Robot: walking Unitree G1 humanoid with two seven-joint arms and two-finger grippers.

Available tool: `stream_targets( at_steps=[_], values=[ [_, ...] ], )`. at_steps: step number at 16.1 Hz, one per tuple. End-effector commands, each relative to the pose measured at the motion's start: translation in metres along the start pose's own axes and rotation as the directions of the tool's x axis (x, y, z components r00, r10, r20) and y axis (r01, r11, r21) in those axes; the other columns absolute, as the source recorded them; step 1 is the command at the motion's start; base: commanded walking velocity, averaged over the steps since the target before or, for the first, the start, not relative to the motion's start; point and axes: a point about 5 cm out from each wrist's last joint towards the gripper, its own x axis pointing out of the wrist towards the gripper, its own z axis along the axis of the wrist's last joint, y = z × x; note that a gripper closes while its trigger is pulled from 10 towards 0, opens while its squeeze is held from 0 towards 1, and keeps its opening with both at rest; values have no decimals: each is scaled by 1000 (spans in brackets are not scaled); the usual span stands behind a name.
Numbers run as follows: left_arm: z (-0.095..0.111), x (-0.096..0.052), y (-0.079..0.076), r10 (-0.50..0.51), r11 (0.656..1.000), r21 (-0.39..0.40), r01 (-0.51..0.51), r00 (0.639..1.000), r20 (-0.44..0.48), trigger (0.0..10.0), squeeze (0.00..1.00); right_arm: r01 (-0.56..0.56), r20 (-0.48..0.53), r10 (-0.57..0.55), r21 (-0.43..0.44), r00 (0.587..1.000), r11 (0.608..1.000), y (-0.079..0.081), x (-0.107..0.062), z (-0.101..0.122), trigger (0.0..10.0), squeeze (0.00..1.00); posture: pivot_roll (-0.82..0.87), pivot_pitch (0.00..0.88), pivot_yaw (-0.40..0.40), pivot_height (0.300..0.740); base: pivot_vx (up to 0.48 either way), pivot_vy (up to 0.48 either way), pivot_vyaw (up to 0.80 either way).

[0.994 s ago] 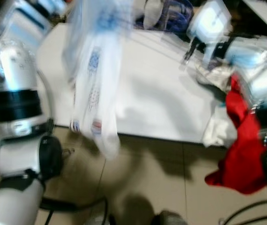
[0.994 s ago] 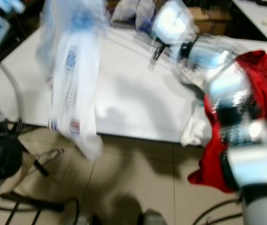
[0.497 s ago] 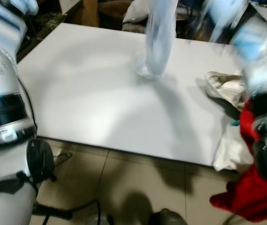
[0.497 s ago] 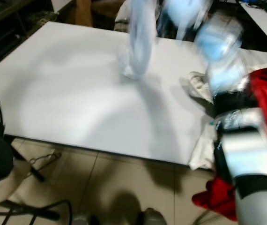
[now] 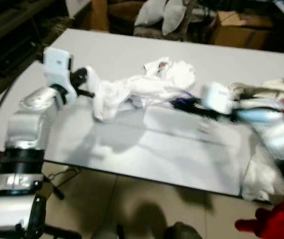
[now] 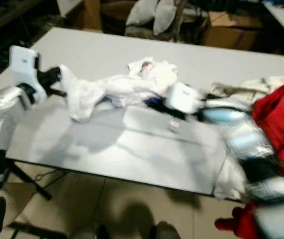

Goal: Hang hanger

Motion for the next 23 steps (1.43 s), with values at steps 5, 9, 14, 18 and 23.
stream_targets(
  at_steps=[5,9,14,18,23],
  values=[
    [-27,-14,13,-42,988,135,81,961,-273,10000,31,-199,-225,208,63,952,978,8,-55,9,10000,0,-100,0,30,740,0,0,0],
    [-23,-31,36,-68,979,156,131,931,-358,10000,1000,-129,-242,148,92,959,987,-7,-89,25,10000,0,-99,0,31,740,0,0,0],
    [31,-43,34,-159,986,-39,163,984,84,10000,0,369,-202,-317,320,927,873,-25,-107,23,10000,0,-86,0,-2,740,0,0,0],
    [59,-47,-14,-263,954,-61,292,920,292,10000,0,578,-234,-541,492,808,651,10,-73,15,10000,0,-97,0,-8,740,0,0,0],
    [-9,-28,-83,-200,971,-94,219,964,173,10000,0,733,-316,-723,568,614,374,48,-49,23,10000,0,-130,0,18,740,0,0,0]
  ],
)
